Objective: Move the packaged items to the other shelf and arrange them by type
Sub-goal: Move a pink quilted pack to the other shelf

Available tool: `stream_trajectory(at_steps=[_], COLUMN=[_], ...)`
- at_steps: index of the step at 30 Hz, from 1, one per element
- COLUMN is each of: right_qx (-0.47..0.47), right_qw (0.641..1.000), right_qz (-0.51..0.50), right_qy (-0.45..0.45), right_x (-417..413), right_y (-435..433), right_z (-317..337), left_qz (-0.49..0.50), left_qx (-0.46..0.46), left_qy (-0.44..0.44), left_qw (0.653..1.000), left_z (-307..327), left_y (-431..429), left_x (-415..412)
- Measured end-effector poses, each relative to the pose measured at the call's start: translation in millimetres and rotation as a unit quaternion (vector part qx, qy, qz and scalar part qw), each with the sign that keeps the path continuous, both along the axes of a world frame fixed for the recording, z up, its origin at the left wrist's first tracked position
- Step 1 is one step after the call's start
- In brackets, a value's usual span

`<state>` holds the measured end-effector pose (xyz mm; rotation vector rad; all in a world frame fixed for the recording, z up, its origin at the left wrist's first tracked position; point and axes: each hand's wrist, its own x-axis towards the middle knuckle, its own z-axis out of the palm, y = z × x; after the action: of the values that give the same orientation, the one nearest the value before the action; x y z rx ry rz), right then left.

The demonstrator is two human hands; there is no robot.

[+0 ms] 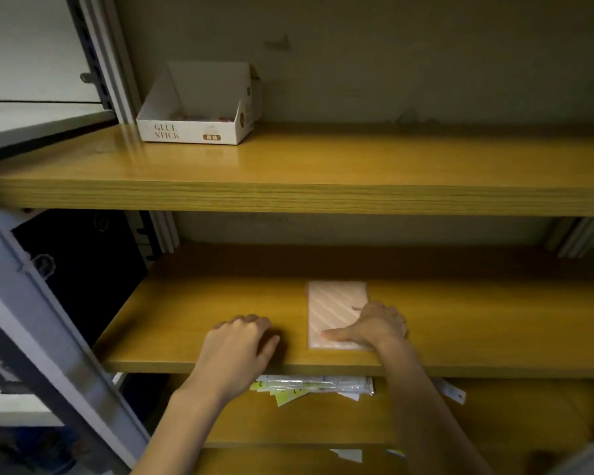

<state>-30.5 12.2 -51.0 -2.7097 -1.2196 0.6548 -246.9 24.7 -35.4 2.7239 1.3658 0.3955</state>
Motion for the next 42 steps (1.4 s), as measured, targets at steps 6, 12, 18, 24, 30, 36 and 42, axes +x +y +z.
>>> stream_trajectory(at_steps=[6, 12, 18, 24, 30, 36, 42], right_qx=[0.025, 0.03, 0.046, 0.094, 0.218, 0.295, 0.327], right_qw=[0.999, 0.999, 0.997, 0.993, 0.975, 0.924, 0.905], right_qz=[-0.005, 0.015, -0.028, -0.062, -0.001, -0.019, -0.078], right_qy=[0.021, 0.033, 0.059, -0.032, -0.038, 0.241, 0.261], right_x=[7, 40, 77, 85, 102, 144, 224], right_y=[-4, -48, -97, -122, -149, -204, -306], right_z=[1, 2, 0, -15, -33, -29, -11], left_qz=[-0.013, -0.033, -0.066, -0.104, -0.079, -0.084, -0.162], left_qx=[-0.004, -0.007, -0.006, 0.016, 0.03, 0.03, 0.034], left_qy=[-0.004, -0.012, -0.024, -0.029, 0.008, 0.001, 0.002], left_qw=[1.0, 0.999, 0.997, 0.994, 0.996, 0.996, 0.986], left_z=[-7, -11, -2, 4, 10, 18, 19], left_y=[0, -10, -25, -56, -77, -108, -177], left_x=[20, 40, 94, 141, 145, 188, 277])
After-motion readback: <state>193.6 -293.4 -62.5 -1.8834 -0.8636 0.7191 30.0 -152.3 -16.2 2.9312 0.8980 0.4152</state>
